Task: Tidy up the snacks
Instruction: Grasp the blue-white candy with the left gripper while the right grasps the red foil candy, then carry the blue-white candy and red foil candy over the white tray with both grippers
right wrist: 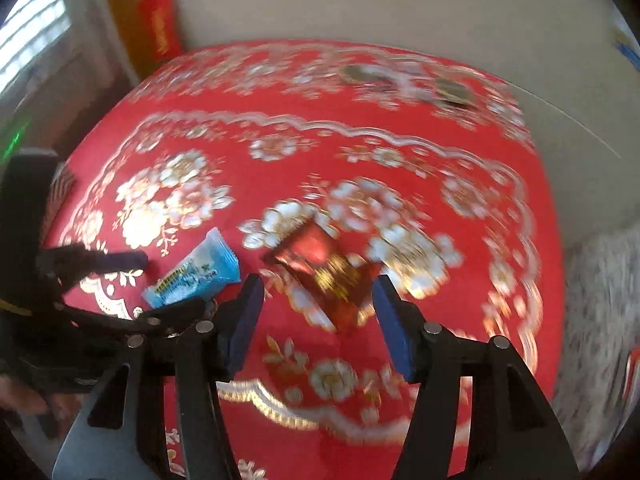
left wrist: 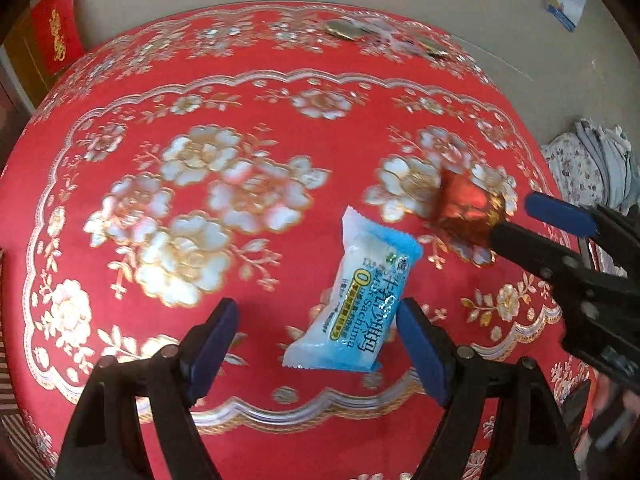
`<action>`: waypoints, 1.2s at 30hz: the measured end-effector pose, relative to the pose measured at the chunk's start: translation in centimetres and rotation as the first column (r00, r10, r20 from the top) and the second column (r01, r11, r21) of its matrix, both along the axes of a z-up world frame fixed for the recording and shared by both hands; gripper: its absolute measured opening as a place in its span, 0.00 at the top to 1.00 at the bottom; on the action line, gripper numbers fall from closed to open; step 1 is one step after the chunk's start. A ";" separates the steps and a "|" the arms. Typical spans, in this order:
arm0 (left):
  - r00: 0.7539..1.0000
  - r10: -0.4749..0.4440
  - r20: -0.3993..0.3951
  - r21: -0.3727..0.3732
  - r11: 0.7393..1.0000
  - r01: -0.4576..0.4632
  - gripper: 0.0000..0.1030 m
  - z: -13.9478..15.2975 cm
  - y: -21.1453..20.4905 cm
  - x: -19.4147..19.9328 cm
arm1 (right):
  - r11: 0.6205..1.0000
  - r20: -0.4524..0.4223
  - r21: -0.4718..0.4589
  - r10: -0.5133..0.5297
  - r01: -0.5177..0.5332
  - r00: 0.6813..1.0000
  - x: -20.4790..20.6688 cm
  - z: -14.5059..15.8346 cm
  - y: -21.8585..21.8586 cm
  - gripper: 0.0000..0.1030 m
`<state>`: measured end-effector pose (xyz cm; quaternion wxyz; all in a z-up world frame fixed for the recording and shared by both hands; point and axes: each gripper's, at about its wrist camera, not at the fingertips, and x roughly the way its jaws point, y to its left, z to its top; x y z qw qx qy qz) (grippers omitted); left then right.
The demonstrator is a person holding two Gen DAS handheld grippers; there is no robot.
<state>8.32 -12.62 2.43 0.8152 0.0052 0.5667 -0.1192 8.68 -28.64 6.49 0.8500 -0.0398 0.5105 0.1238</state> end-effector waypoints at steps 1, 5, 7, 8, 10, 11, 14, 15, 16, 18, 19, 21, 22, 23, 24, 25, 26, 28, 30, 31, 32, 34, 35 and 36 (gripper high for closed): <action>1.000 -0.002 0.001 -0.002 1.000 0.002 0.20 0.1 0.3 0.2 | 0.999 -0.006 -0.027 0.035 -0.035 0.999 0.6 -0.3 0.4 0.45; 0.999 -0.047 0.011 0.025 0.999 0.046 0.20 0.0 0.1 0.9 | 0.981 -0.034 -0.136 0.134 -0.138 0.990 2.1 -1.6 1.2 0.45; 0.996 -0.083 0.012 0.057 0.995 0.083 0.20 -0.3 -0.6 1.1 | 0.972 -0.055 -0.157 0.167 -0.173 0.984 2.7 -2.1 1.3 0.45; 0.995 -0.097 0.011 0.063 0.993 0.096 0.20 -0.4 -0.8 1.1 | 0.971 -0.064 -0.156 0.174 -0.182 0.983 3.0 -2.3 1.4 0.45; 0.993 -0.121 0.016 0.077 0.990 0.119 0.20 -0.5 -1.2 1.2 | 0.971 -0.074 -0.155 0.173 -0.182 0.982 3.3 -2.5 1.3 0.45; 0.991 -0.132 0.017 0.081 0.988 0.130 0.20 -0.6 -1.4 1.1 | 0.970 -0.076 -0.154 0.176 -0.186 0.981 3.3 -2.6 1.4 0.45; 0.989 -0.146 0.027 0.092 0.985 0.143 0.20 -0.6 -1.6 1.1 | 0.966 -0.101 -0.164 0.185 -0.200 0.977 3.3 -3.4 2.2 0.54; 0.989 -0.146 0.038 0.099 0.985 0.142 0.24 -0.6 -1.5 1.1 | 0.973 -0.102 -0.145 0.164 -0.178 0.981 3.3 -3.5 2.1 0.66; 0.988 -0.142 0.060 0.119 0.984 0.134 0.38 -0.5 -1.4 1.0 | 0.981 -0.102 -0.119 0.138 -0.150 0.985 3.1 -3.4 1.9 0.65; 0.985 -0.150 0.083 0.120 0.983 0.139 0.67 -0.2 -1.2 0.9 | 0.989 -0.107 -0.104 0.095 -0.106 0.990 2.5 -3.4 1.8 0.65; 0.985 -0.158 0.074 0.111 0.983 0.149 0.70 -0.1 -1.0 0.9 | 0.990 -0.106 -0.104 0.086 -0.097 0.991 2.0 -3.4 2.0 0.66; 0.984 -0.165 0.071 0.097 0.983 0.158 0.70 -0.1 -0.7 0.6 | 0.993 -0.094 -0.097 0.064 -0.073 0.994 0.8 -3.0 2.1 0.66; 0.984 -0.162 0.073 0.095 0.983 0.155 0.70 -0.1 -0.4 0.4 | 0.995 -0.085 -0.084 0.051 -0.058 0.995 0.2 -2.7 2.1 0.66; 0.985 -0.155 0.073 0.089 0.985 0.148 0.70 -0.1 0.0 0.0 | 0.996 -0.082 -0.069 0.043 -0.048 0.996 -0.4 -2.5 2.2 0.66; 0.986 -0.148 0.070 0.076 0.987 0.143 0.70 0.0 0.5 -0.3 | 0.997 -0.074 -0.056 0.043 -0.047 0.996 -1.3 -2.1 2.5 0.66; 0.987 -0.142 0.073 0.068 0.988 0.137 0.70 0.2 1.0 -0.7 | 0.998 -0.064 -0.046 0.043 -0.046 0.997 -1.8 -1.9 2.7 0.66; 0.988 -0.134 0.081 0.065 0.989 0.129 0.70 0.5 1.4 -1.0 | 0.999 -0.059 -0.033 0.038 -0.040 0.998 -2.4 -1.6 2.9 0.66; 0.989 -0.117 0.096 0.060 0.992 0.111 0.70 1.1 2.6 -1.9 | 0.999 -0.052 -0.013 0.039 -0.040 0.998 -3.6 -1.3 3.7 0.66; 0.989 -0.099 0.110 0.057 0.994 0.093 0.70 1.7 4.0 -2.7 | 0.999 -0.041 0.000 0.043 -0.043 0.998 -4.4 -1.0 5.0 0.66; 0.989 -0.084 0.121 0.058 0.995 0.077 0.70 2.1 4.9 -3.1 | 0.999 -0.036 0.008 0.051 -0.051 0.998 -4.9 -0.9 5.7 0.66; 0.989 -0.074 0.131 0.058 0.996 0.066 0.70 2.4 5.6 -3.6 | 0.997 -0.028 0.021 0.069 -0.068 0.997 -5.4 -0.7 6.7 0.66; 0.986 -0.046 0.158 0.066 0.997 0.036 0.70 3.1 7.5 -4.6 | 0.995 -0.022 0.027 0.092 -0.092 0.995 -6.1 -0.4 8.5 0.66; 0.984 -0.031 0.174 0.070 0.997 0.019 0.70 3.4 8.5 -5.2 | 0.994 -0.018 0.034 0.104 -0.104 0.994 -6.3 -0.3 9.3 0.66; 0.983 -0.020 0.185 0.074 0.997 0.006 0.70 3.6 9.2 -5.6 | 0.992 -0.009 0.049 0.118 -0.117 0.993 -6.6 -0.1 10.3 0.66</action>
